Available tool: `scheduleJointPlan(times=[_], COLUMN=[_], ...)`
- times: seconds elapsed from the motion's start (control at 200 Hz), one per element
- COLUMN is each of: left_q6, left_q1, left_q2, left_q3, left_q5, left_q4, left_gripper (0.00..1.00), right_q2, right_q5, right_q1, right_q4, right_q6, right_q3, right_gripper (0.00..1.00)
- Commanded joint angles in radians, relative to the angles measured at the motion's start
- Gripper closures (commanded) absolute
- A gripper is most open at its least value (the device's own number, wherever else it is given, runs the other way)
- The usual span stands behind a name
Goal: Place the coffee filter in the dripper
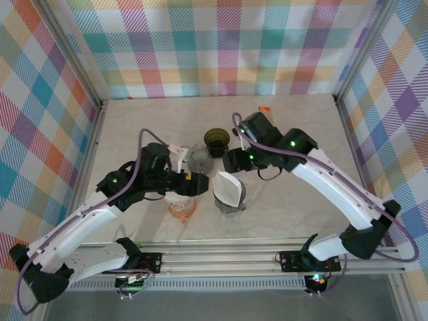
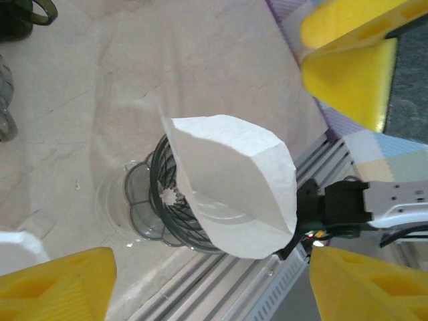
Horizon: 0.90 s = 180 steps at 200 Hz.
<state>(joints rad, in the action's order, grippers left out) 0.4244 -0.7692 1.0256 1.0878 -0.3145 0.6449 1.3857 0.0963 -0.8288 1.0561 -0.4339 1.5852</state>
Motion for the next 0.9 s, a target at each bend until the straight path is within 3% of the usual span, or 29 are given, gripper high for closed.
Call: scheduleJointPlan(times=[0.0, 0.305, 0.73, 0.895], left_q6=[-0.023, -0.015, 0.017, 0.018], left_q1=[-0.062, -0.130, -0.141, -0.145], left_q2=[0.059, 0.193, 0.230, 0.249], left_q3=[0.083, 0.172, 0.174, 0.170], left_q5=[0.129, 0.230, 0.233, 0.227], left_q4=[0.072, 0.177, 0.176, 0.165], left_gripper=[0.29, 0.43, 0.49, 0.56], right_q2=[-0.058, -0.119, -0.088, -0.076], right_q5=[0.058, -0.015, -0.010, -0.004], right_q1=[-0.011, -0.025, -0.056, -0.068], right_q4=[-0.141, -0.176, -0.152, -0.153], right_q6=[-0.021, -0.021, -0.008, -0.014], right_q3=[-0.112, -0.253, -0.271, -0.277], right_gripper=[0.36, 0.46, 0.71, 0.85])
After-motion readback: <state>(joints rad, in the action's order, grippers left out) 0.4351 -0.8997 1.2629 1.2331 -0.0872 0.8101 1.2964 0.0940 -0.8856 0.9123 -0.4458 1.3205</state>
